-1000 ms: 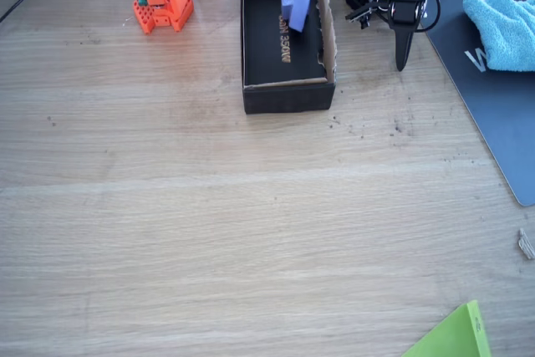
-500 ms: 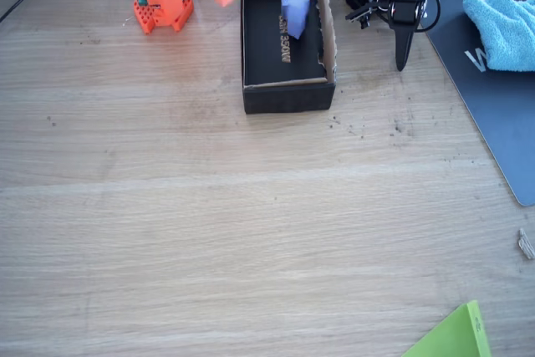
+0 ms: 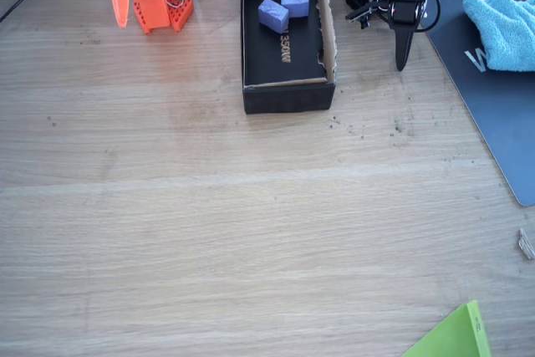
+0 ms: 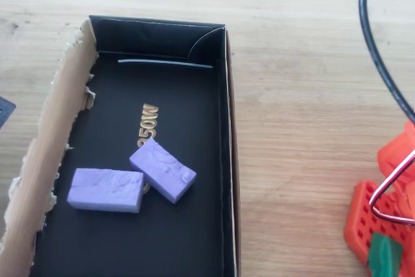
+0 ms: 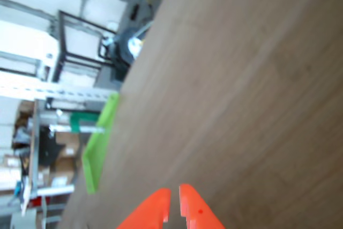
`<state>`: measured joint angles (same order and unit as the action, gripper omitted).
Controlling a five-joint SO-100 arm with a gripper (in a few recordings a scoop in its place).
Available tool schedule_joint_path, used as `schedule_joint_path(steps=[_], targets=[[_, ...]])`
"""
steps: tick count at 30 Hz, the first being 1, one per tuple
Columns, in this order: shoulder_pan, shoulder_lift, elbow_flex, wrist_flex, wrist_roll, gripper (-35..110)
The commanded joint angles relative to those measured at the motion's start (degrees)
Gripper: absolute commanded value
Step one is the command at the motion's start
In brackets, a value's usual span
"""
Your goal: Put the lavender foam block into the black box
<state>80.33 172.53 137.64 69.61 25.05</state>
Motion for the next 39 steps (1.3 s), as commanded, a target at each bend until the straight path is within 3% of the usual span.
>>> schedule_joint_path(steps=[1,11,16,22,32,36,39], targets=[[0.00,1.49,3.87,-2.81,-1.85,0],[2.64,1.58,25.75,-21.18,-6.15,0],[2.99,1.58,25.75,-18.98,-6.68,0],[6.86,1.58,25.75,-8.61,-9.49,0],[7.12,1.58,25.75,-4.04,-10.28,0],[9.58,1.67,25.75,4.13,-5.36,4],[9.32,1.67,25.75,3.69,-5.80,0]])
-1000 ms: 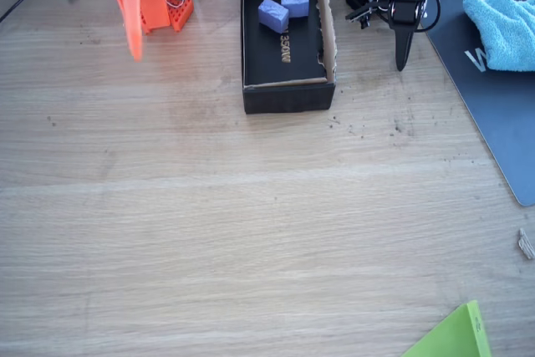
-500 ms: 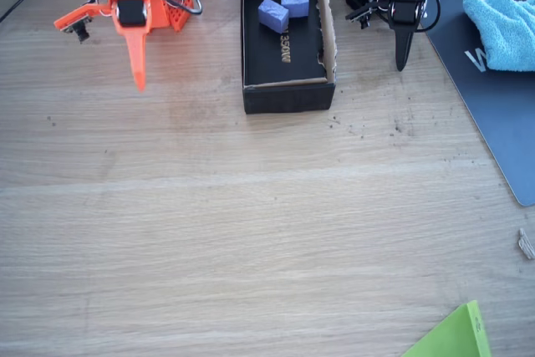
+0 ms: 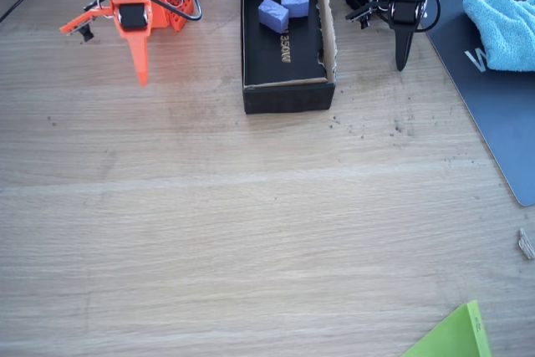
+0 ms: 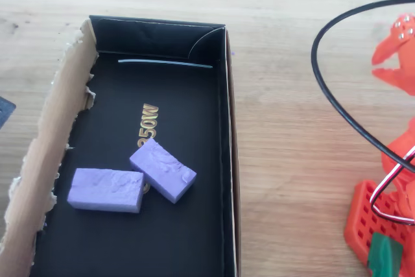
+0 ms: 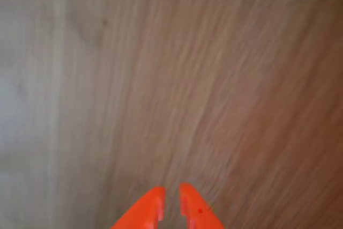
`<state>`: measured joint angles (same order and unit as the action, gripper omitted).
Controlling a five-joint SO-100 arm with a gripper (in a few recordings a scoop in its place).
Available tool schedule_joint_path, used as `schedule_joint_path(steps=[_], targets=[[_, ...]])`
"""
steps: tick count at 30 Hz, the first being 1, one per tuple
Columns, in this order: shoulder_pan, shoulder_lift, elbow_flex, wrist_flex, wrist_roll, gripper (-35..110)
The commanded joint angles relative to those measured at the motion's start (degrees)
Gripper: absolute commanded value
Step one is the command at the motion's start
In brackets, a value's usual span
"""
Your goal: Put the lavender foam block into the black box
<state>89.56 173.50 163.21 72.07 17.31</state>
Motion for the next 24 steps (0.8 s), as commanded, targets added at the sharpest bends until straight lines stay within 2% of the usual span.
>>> schedule_joint_path(steps=[1,16,24], targets=[[0.44,0.70,0.18,1.05,1.85,0],[-1.05,0.70,0.18,2.81,3.52,0],[-0.88,0.70,0.18,2.90,-0.26,0]])
